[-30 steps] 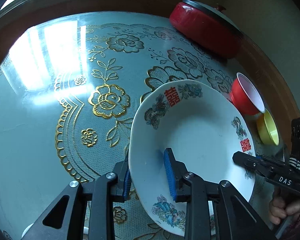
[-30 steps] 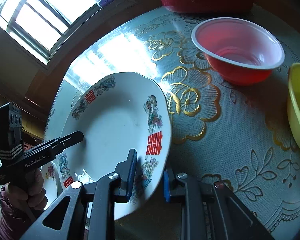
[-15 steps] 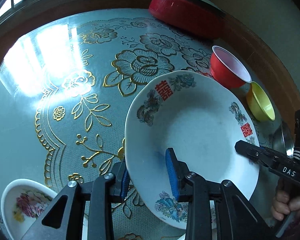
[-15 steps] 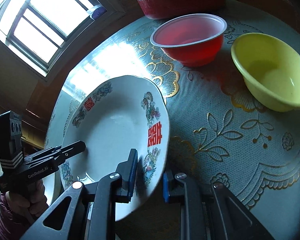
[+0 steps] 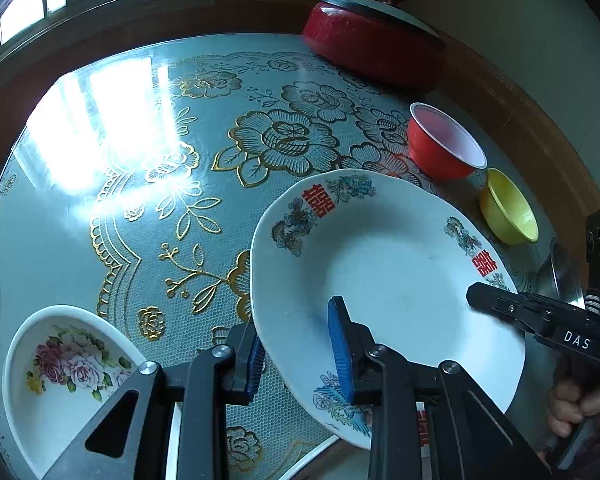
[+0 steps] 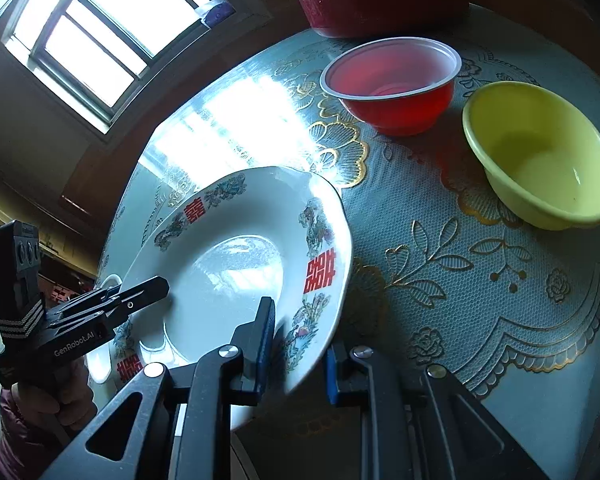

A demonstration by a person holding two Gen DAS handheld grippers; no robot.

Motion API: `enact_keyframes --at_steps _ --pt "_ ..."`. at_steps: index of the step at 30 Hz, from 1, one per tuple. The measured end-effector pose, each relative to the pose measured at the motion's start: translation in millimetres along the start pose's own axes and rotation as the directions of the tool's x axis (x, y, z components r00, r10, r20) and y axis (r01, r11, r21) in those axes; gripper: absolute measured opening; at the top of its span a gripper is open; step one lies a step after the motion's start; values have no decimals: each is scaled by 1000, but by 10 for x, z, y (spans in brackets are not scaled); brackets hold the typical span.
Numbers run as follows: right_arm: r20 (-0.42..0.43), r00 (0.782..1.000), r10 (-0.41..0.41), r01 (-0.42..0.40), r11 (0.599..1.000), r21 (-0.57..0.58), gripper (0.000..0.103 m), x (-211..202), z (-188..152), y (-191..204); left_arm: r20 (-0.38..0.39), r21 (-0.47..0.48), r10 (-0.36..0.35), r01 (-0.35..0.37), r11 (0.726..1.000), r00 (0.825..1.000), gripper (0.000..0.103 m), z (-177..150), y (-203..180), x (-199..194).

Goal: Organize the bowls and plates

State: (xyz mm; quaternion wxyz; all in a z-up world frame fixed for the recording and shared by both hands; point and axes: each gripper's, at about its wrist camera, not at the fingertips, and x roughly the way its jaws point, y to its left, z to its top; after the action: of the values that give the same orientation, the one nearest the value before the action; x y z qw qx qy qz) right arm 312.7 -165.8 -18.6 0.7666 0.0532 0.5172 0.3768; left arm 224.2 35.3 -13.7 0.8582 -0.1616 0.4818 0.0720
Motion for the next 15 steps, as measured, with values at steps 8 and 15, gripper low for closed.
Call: enact_keyframes --at_steps 8,15 --pt "-20 1000 4 -3 999 35 21 105 -59 -100 -14 -11 -40 40 999 999 29 -77 23 57" --pt "57 998 29 -36 992 124 18 94 -123 -215 -33 -4 -100 99 995 994 30 28 84 152"
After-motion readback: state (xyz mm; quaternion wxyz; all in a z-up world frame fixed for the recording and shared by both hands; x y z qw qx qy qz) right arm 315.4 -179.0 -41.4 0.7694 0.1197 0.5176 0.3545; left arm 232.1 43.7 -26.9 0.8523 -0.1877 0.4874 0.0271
